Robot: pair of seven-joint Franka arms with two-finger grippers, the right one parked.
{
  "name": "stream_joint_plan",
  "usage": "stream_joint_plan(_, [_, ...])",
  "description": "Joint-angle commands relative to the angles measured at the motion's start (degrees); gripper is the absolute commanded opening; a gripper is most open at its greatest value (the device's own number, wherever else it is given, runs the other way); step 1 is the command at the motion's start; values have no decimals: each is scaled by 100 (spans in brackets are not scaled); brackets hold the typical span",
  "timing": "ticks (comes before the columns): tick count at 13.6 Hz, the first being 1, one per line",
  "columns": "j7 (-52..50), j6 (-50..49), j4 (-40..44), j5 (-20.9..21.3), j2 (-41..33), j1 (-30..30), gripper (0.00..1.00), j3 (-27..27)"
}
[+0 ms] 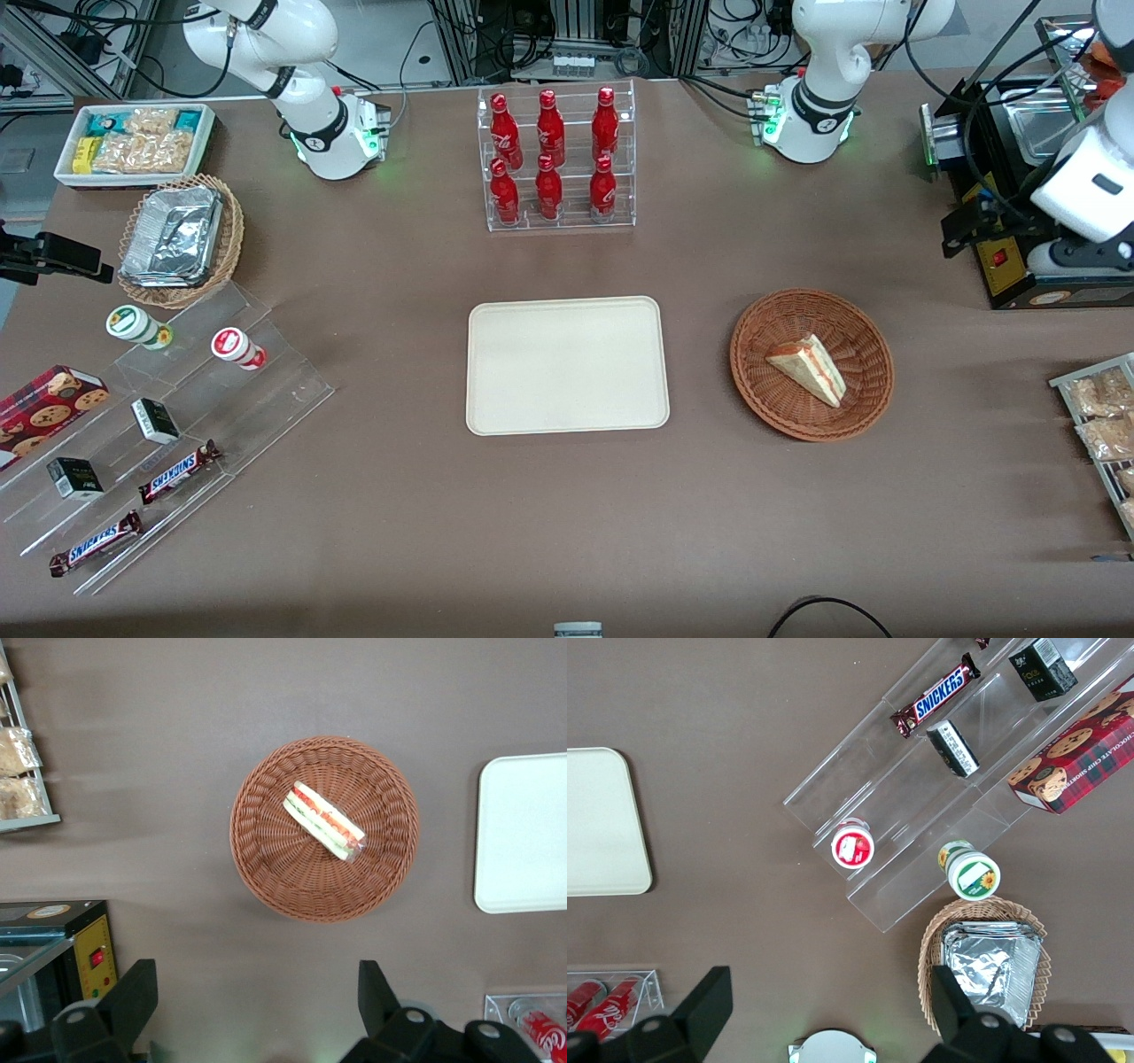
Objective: Place sandwich from basket to tray
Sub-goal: 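Move the left gripper down over the sandwich in the wicker basket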
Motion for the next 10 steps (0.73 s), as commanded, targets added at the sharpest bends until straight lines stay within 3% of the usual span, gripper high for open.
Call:
stream_joint_plan(1, [-574,448,-176,-10,252,-50,100,-140])
stream_joint_plan(10, [-3368,3831,-2795,-2,253,-164,100,-379])
